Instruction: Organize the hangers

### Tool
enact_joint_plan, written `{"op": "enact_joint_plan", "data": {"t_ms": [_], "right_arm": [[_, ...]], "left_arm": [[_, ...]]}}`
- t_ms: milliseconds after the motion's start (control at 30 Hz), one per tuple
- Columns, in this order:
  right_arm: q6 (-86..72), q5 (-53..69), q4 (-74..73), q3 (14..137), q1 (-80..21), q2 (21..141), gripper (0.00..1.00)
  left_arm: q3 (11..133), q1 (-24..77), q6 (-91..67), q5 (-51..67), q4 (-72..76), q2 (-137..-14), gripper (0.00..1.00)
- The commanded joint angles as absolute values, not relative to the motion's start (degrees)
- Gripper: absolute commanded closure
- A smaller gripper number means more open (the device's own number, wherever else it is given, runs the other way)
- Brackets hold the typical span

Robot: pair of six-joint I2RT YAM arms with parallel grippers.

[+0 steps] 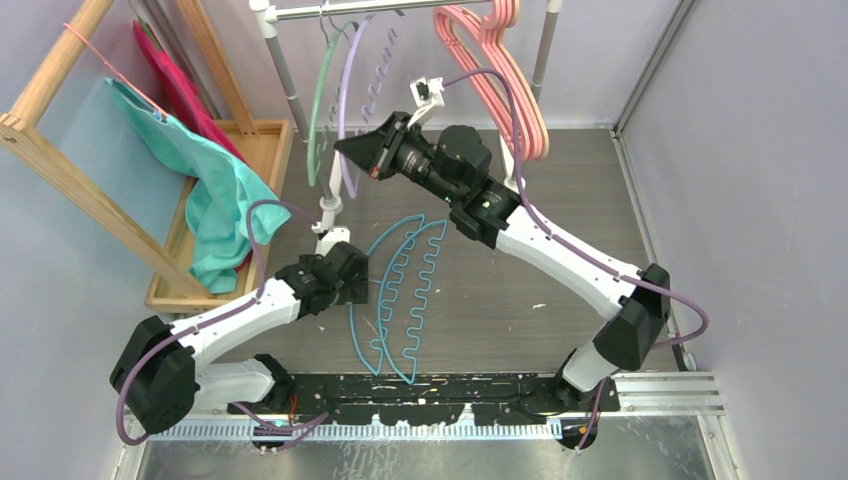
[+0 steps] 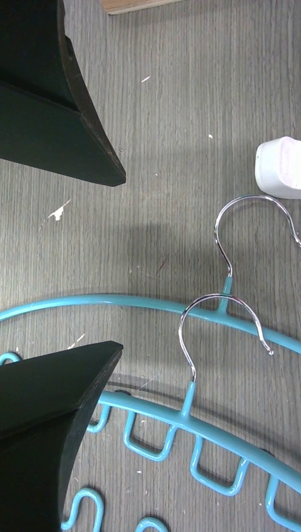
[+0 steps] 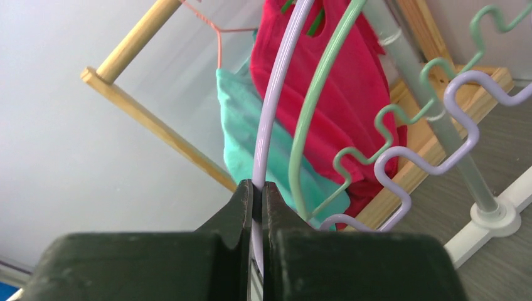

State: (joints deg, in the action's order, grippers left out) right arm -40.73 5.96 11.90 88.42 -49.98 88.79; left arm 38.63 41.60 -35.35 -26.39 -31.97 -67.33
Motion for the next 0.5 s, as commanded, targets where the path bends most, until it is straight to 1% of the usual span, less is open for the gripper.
{"op": "enact_joint_plan", "data": {"t_ms": [0, 233, 467], "right_arm": [[-42.19, 9.28, 18.76, 94.13, -47.03, 90.34, 0.99], [-43.54, 11.17, 17.41, 97.92, -44.25, 94.31, 0.99], [-46.07, 15.02, 16.20, 101.24, -43.88, 99.64, 0.99]], "left_arm": [[38.46, 41.43, -36.21, -28.38, -30.64, -65.87, 0.02], [38.31, 41.40, -36.17, -28.91, -30.84, -65.91, 0.02], [38.16, 41.45, -36.35, -29.07, -31.01, -65.76, 0.02]]}}
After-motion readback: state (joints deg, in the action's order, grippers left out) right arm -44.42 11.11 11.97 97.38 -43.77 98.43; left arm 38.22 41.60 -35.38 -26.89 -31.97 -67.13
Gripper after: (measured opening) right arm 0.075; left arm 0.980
